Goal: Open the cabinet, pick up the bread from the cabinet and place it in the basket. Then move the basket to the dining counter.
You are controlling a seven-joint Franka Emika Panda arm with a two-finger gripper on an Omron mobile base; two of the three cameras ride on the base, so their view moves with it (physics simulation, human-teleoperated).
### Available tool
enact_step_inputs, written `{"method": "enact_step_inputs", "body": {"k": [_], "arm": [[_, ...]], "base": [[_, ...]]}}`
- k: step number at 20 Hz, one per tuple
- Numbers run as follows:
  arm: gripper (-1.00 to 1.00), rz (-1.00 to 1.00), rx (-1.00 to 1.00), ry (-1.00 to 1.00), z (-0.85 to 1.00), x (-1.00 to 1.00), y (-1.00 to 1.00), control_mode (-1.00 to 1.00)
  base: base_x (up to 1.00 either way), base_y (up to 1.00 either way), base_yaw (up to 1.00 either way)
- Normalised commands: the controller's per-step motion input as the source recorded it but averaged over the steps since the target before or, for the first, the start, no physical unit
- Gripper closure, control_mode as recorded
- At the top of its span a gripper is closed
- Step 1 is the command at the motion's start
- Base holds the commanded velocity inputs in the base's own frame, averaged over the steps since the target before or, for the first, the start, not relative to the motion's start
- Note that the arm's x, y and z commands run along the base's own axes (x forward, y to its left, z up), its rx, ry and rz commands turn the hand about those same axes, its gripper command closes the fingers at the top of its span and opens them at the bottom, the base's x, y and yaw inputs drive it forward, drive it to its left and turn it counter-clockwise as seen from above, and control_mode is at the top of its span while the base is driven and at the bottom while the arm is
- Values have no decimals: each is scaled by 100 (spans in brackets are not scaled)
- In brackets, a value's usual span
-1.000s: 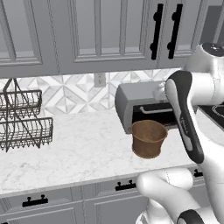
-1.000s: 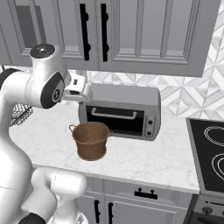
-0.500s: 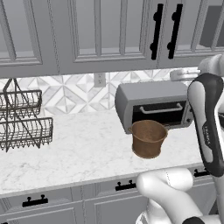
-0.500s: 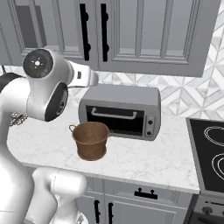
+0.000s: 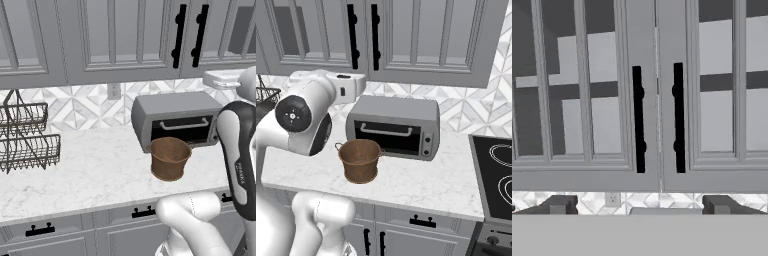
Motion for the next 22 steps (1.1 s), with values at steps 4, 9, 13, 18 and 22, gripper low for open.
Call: {"method": "enact_step_inputs", "body": {"k": [4, 9, 13, 18, 22], "arm": [[-100, -1, 1, -9, 47, 0, -19, -100], [-100, 0, 2, -12, 21, 15, -45, -100], [-100, 2, 0, -5, -1, 46, -21, -100], [-100, 3, 0, 0, -8, 78, -1, -100], [-100, 1, 0, 0, -1, 71, 0, -100]], "base": [[0, 0, 0], [0, 0, 0], [0, 0, 0], [0, 0, 0], [0, 0, 0]]}}
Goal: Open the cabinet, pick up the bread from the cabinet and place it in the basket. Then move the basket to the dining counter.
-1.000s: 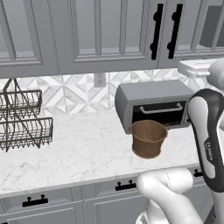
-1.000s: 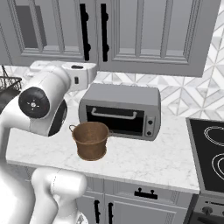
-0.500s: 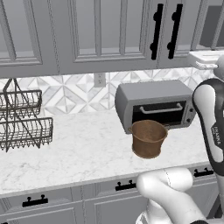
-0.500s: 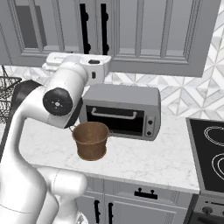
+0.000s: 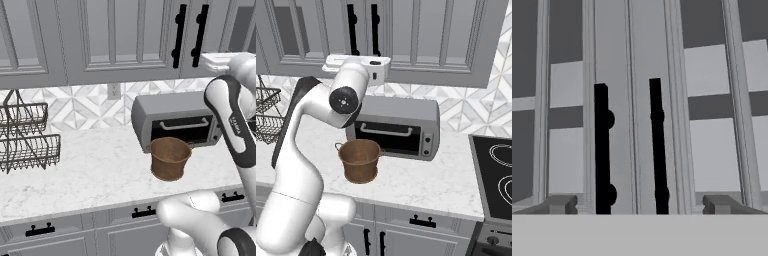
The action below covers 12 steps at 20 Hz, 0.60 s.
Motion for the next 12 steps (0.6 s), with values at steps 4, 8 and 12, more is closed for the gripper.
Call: {"method": "enact_step_inputs", "body": {"k": [4, 8, 12], "arm": [[-100, 2, 0, 0, -1, 76, 0, -100], [-100, 5, 0, 0, 0, 64, -21, -100], [-100, 6, 0, 0, -2, 61, -21, -100]], "base": [[0, 0, 0], [0, 0, 0], [0, 0, 0]]}}
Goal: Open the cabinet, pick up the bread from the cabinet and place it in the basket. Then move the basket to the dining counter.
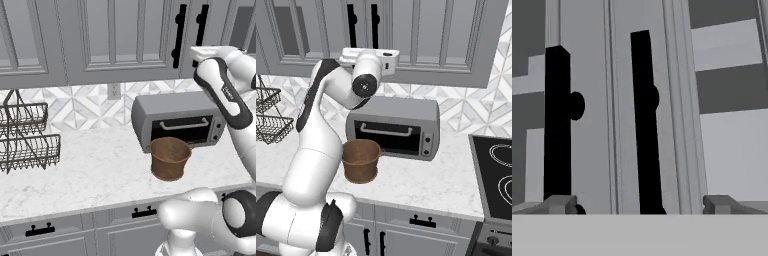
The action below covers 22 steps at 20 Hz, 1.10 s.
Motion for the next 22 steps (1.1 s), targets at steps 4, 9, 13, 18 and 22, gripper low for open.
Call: {"method": "enact_step_inputs", "body": {"k": [4, 9, 13, 18, 22], "arm": [[-100, 3, 0, 0, 0, 57, -5, -100], [-100, 0, 0, 0, -2, 56, 0, -100], [-100, 1, 0, 0, -7, 59, 0, -100], [-100, 1, 0, 0, -19, 66, 17, -100], [-100, 4, -3, 2, -9, 48, 44, -100]], "base": [[0, 0, 0], [0, 0, 0], [0, 0, 0], [0, 0, 0], [0, 0, 0]]}}
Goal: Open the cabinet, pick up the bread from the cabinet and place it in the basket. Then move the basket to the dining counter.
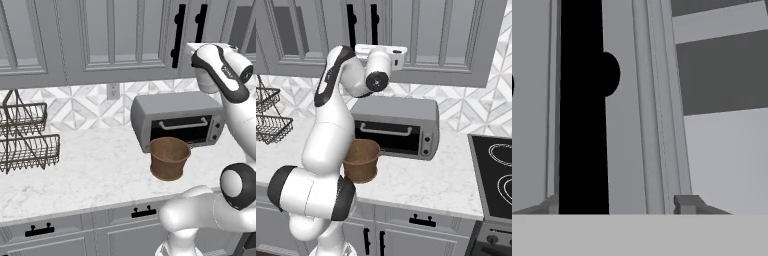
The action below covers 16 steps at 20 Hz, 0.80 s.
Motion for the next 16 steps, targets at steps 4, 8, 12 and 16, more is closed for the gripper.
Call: {"method": "enact_step_inputs", "body": {"k": [4, 8, 12, 16], "arm": [[-100, 31, 0, 10, -22, 98, 3, -100], [-100, 26, -17, 22, -14, 100, 63, -100], [100, 8, -42, 40, 0, 99, 90, -100], [100, 16, -23, 50, 6, 87, 7, -100]], "base": [[0, 0, 0], [0, 0, 0], [0, 0, 0], [0, 0, 0]]}}
